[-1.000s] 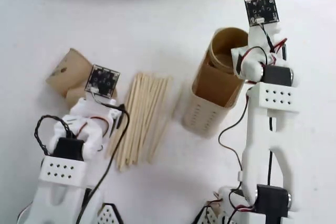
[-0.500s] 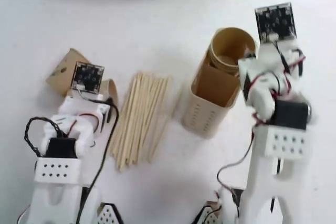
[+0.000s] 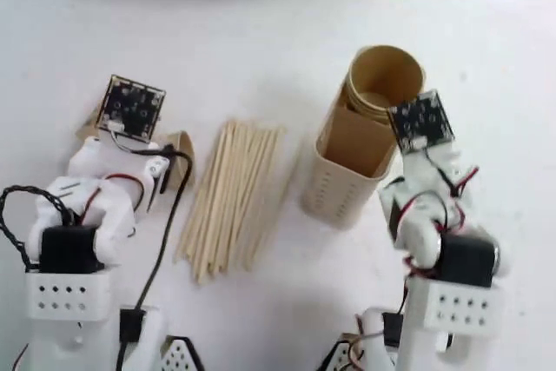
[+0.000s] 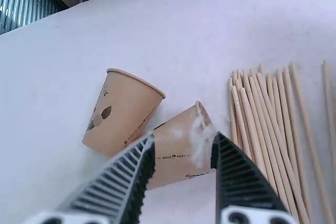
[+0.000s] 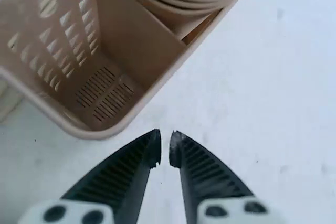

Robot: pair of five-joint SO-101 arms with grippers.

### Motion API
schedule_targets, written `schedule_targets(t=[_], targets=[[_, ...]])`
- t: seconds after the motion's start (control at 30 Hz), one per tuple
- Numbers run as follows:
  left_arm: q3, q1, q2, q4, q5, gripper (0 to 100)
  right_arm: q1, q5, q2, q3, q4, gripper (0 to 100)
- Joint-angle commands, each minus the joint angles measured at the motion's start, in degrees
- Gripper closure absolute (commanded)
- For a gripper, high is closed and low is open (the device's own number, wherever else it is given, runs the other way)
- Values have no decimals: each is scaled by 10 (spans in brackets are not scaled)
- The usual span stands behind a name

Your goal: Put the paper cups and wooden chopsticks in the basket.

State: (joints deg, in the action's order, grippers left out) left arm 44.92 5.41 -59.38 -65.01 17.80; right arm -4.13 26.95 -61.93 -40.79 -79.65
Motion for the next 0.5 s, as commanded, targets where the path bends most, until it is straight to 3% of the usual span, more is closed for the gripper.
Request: schedule_targets(t=[0.0,0.13,0.3,0.47], targets=[[-55,5,81,-9,5,811,-2,7,-70,-36,11,954],[-113,0,216,-19,1,811,-2,7,-151,-83,-4,954],[-174,-28,292,-73,1,811,-2,33,-233,-129,-3,951],[-216,-36,359,-44,0,811,-5,54,-255,-162,-2,950]])
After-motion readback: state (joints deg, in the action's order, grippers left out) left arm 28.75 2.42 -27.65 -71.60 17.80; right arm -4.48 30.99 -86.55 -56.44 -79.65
